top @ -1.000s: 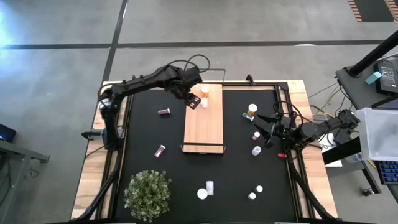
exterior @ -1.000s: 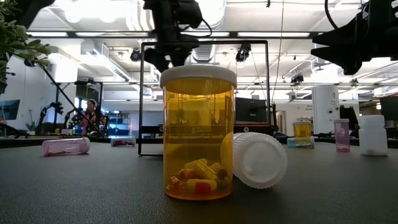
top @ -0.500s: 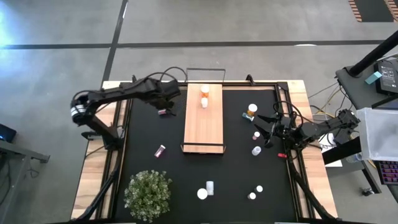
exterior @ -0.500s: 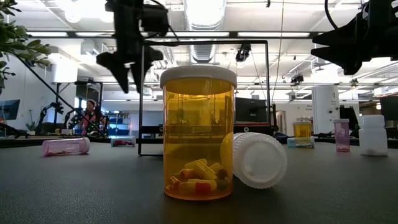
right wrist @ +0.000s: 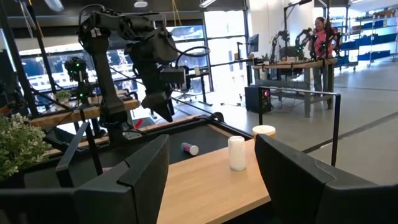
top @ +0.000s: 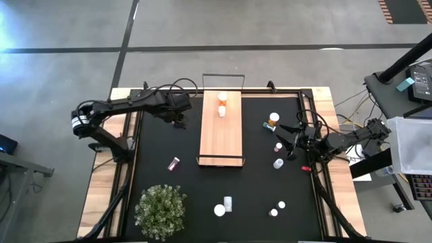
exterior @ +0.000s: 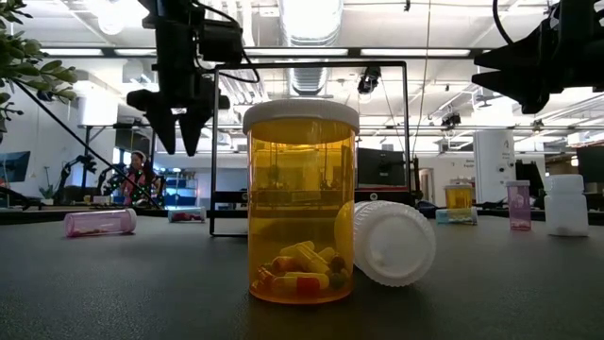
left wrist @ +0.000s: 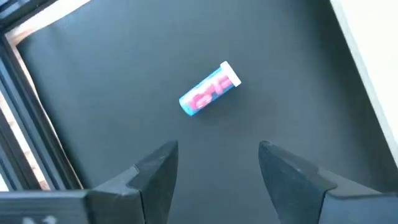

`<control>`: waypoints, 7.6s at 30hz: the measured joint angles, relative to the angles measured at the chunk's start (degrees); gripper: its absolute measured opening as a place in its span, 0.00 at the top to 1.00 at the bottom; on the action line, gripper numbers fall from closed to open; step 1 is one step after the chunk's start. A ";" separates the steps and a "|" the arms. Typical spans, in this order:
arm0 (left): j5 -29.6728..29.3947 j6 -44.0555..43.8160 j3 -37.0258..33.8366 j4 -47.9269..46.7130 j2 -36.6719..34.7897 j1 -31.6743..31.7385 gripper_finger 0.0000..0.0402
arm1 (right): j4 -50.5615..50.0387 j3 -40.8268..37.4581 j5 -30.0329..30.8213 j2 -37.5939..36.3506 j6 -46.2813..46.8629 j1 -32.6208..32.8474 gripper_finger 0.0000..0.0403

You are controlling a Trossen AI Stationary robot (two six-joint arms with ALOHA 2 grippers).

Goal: Pick and place medicine bottles onto shelf by color
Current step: Put the top left blue pill bottle on the shelf

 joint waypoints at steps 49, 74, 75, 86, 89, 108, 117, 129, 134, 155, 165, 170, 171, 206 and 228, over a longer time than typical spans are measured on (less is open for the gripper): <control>3.93 45.13 -18.10 24.37 -2.31 5.13 0.49 | 0.00 0.00 0.00 0.00 0.00 0.00 0.43; 3.97 51.25 -32.55 48.58 -2.27 8.72 0.51 | 0.00 0.01 0.01 0.00 0.00 0.00 0.43; 3.95 51.26 -32.83 48.59 -2.27 8.72 0.53 | 0.00 0.00 -0.01 0.00 0.00 0.00 0.43; 4.24 50.78 -34.26 50.15 -2.31 8.68 0.83 | 0.00 0.00 -0.01 0.00 0.00 0.00 0.43; 3.89 50.74 -33.84 50.58 -2.20 8.74 0.85 | 0.00 0.00 -0.01 0.00 0.00 0.00 0.43; 12.49 30.73 -28.15 53.42 -16.91 8.40 0.78 | 0.00 -0.01 -0.01 0.00 0.00 0.00 0.43; 12.74 28.17 -27.99 70.88 -24.22 6.56 0.78 | 4.42 0.00 1.03 0.09 -0.99 0.00 0.43; 13.02 28.01 -28.05 92.03 -18.35 -1.64 0.78 | 39.68 -0.01 2.75 0.11 3.60 0.00 0.43; 14.27 28.01 -27.47 101.36 -14.14 -4.34 0.78 | 40.66 0.20 3.16 0.50 6.80 0.00 0.43; 28.35 19.32 -18.53 101.03 -8.65 -5.29 0.78 | 39.15 23.63 5.78 24.94 -6.17 0.00 0.43; 31.28 14.09 -17.05 92.85 -9.32 -5.14 0.78 | 38.03 37.46 20.06 34.87 -14.78 0.00 0.43; 34.74 13.15 -15.72 87.75 -9.24 -5.13 0.78 | 27.80 42.18 20.07 37.39 -10.13 0.00 0.43; 35.47 13.15 -15.46 86.79 -9.26 -5.14 0.78 | 24.98 43.04 20.07 37.70 -8.06 -0.01 0.43; 52.49 8.54 -15.63 85.58 -9.00 -5.77 0.78 | -46.16 78.63 -4.77 60.06 19.60 -7.45 0.43; 55.29 3.26 -10.78 85.50 -0.19 -5.57 0.78 | -44.74 79.88 -55.11 65.68 18.16 -31.68 0.43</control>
